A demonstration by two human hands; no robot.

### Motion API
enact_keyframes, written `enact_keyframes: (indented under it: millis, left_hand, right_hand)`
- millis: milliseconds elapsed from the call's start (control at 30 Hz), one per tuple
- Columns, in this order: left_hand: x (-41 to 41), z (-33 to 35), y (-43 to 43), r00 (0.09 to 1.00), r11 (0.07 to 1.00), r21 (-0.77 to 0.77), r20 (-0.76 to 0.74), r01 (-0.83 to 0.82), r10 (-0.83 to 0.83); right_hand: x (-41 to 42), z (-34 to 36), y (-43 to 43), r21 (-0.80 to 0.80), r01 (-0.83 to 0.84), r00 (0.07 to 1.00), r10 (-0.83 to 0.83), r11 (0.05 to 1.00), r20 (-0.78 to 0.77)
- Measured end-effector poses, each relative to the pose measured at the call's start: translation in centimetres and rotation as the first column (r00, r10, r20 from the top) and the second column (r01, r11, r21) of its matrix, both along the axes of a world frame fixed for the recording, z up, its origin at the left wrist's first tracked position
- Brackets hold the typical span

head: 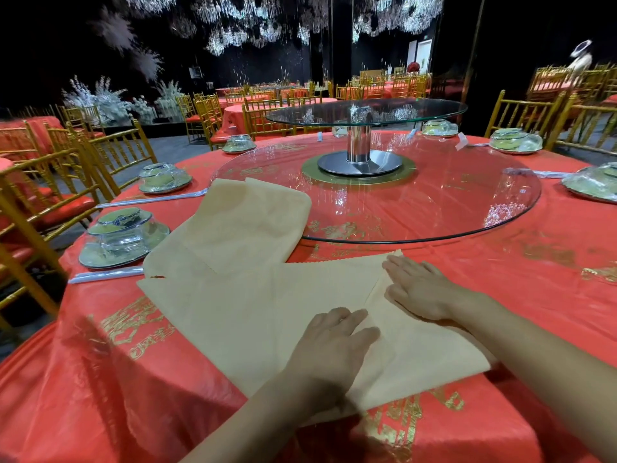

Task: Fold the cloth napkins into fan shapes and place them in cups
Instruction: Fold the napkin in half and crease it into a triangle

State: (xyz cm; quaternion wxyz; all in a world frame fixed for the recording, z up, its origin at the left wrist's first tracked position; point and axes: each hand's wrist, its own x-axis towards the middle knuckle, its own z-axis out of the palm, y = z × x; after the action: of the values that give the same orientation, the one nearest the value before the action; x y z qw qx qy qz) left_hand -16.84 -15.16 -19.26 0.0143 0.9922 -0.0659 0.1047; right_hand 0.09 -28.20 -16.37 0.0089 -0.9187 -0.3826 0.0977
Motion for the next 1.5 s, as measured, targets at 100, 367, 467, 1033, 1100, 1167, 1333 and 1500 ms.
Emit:
enact_keyframes:
  millis: [100,367,467,1033,1100,1167,1333,1500]
  left_hand:
    - [-0.1,0.2,-0.1,1.0,1.0,-0.017,0.011,-0.013,0.013]
    - [-0.3,0.6,-0.4,0.998,0.995,-0.093,0.045,-0.038,0.042]
    - [-0.4,0.8,-0.3,0.999,0.984,-0.178,-0.033,0.007,-0.013]
    - [-1.2,0.6,-0.3,0.997,0.997,-0.073,0.073,0.031,-0.026]
    - [-1.0,0.6,-0.3,0.997,0.991,-0.129,0.077,0.025,-0.015]
    - [-1.0,0.5,-0.3,0.993,0.989,-0.14,0.118,0.04,-0.023]
    - [-0.7,-0.1,-0.1,0.982,0.982,-0.176,0.185,0.071,-0.038]
    - [-1.0,0.5,-0.5,0.999,0.985,-0.169,0.05,0.025,-0.017]
  right_hand:
    - [0.8,-0.2,-0.3,0.01,0.024,1.0,-0.024,1.0,0.006]
    - [-4.5,4.1,-0.7,0.016,-0.061,0.996,0.06,0.998,0.065]
    - [-11.0,2.7,-0.8,0.167,-0.244,0.968,0.251,0.955,-0.021]
    - [-6.8,1.4,-9.4,-0.111,0.138,0.975,-0.115,0.984,0.192]
    - [-7.5,2.7,-7.4,-0.042,0.066,0.973,-0.055,0.997,0.222]
    - [-8.4,3.2,-4.4,0.078,-0.026,0.979,0.01,0.997,0.205]
    - [-8.1,-0.2,0.3,0.129,-0.145,0.988,0.137,0.981,0.071]
    - [-7.8,-1.7,-0.7,0.14,-0.147,0.989,0.141,0.979,0.052]
